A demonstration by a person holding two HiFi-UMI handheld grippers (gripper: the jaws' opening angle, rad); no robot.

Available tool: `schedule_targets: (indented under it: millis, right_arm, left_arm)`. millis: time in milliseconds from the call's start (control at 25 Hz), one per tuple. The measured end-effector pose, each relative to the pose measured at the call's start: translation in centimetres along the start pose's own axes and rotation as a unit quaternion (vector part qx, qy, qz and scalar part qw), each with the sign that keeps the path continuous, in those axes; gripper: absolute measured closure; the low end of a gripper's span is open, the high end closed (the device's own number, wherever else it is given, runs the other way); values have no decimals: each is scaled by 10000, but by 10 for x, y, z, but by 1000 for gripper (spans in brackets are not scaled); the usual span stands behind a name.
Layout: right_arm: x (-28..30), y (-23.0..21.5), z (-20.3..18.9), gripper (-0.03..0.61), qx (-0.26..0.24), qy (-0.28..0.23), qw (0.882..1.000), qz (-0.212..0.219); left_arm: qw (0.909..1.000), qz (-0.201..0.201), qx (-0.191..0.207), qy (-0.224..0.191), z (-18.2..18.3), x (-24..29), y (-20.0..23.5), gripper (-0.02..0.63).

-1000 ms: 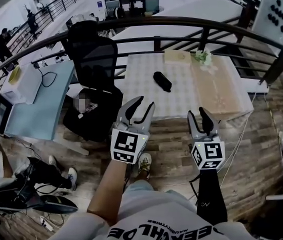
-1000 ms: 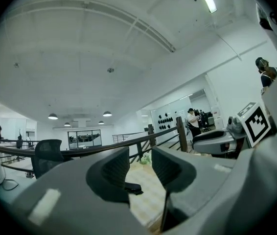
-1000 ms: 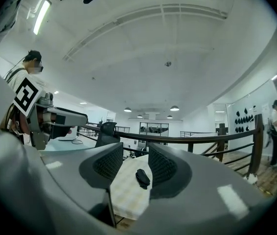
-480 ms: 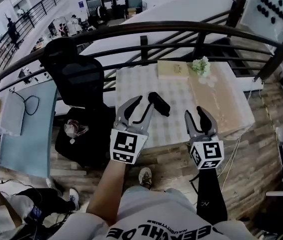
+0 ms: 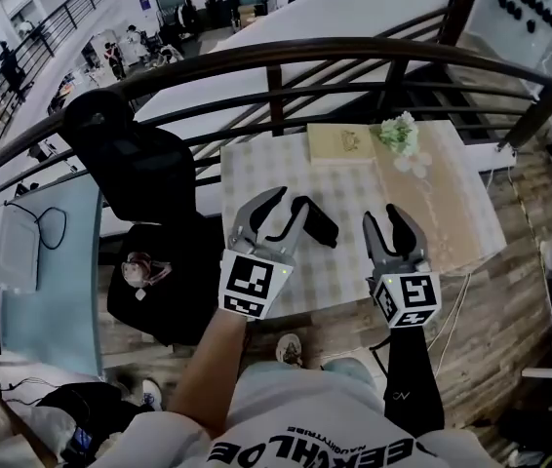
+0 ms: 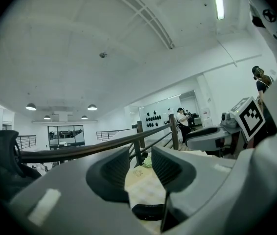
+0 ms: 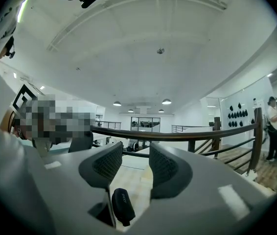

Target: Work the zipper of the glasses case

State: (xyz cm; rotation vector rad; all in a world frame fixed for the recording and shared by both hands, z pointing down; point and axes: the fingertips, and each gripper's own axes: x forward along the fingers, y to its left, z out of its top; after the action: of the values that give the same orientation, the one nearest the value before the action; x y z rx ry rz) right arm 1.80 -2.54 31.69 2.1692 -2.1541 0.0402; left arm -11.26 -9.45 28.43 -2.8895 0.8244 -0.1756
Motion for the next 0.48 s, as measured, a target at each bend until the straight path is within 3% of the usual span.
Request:
schedule_targets:
  millis: [480]
  right_arm:
    - [24, -32, -2, 379, 69, 0, 9998, 203]
  left_arm:
    - [9998, 29, -193, 98, -8, 31, -2, 466]
